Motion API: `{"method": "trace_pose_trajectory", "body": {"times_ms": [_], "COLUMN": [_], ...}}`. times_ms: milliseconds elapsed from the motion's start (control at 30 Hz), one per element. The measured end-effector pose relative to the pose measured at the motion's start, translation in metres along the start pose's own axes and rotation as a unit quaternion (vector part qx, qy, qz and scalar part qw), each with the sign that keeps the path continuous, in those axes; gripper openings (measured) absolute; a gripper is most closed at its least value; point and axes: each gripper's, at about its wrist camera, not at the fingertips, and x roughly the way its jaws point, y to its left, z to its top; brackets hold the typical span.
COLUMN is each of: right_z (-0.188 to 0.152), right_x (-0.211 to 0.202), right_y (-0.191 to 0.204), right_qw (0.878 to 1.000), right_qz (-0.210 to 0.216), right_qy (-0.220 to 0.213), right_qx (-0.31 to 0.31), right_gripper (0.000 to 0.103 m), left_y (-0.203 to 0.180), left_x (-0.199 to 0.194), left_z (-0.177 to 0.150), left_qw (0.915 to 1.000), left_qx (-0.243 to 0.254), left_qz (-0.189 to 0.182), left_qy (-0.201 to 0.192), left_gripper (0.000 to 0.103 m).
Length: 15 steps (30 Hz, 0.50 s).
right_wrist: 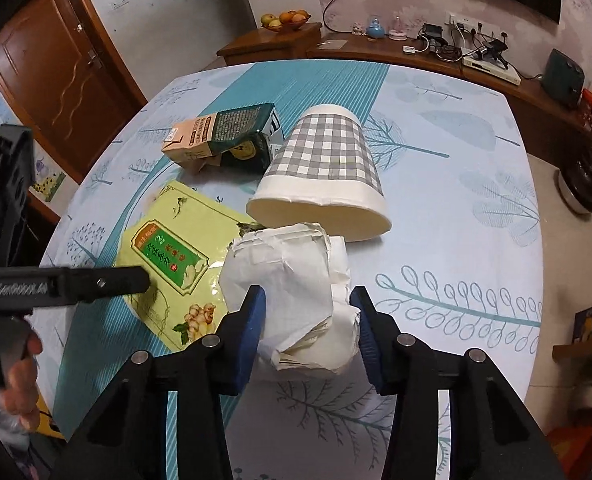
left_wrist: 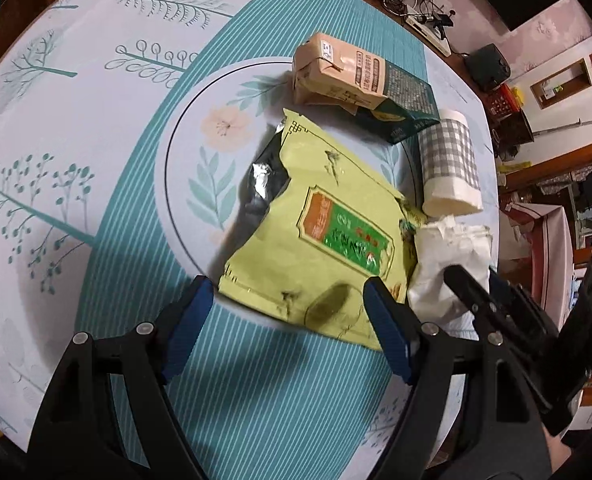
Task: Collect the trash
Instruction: 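Grasp the yellow-green snack bag with the left tool while the right tool holds the paper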
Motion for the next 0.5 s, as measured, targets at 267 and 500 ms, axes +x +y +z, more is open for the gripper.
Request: {"method": "trace_pose_trajectory", "body": {"times_ms": [267,500], "right_z": [-0.003,-0.008], "right_x": [-0.001,-0.003], "right_y": [-0.001,-0.002], "right_qw": [1.0,1.0], "right_qz": [0.009,0.016], "right_qy": [0.002,0.001], "right_qx": [-0.001,-0.002], "right_gripper": [0.042,0.042], "left_y": [-0.01,-0.038], "left_x": [0.011,0.027], "left_z": [0.009,0.015], "left_qw": [0.9998,0.999], "left_qx": [0.002,0.012], "left_qz": [0.008,0.022], "left_qy": [-0.017,-0.037], "left_gripper": [0.075,0.065]}}
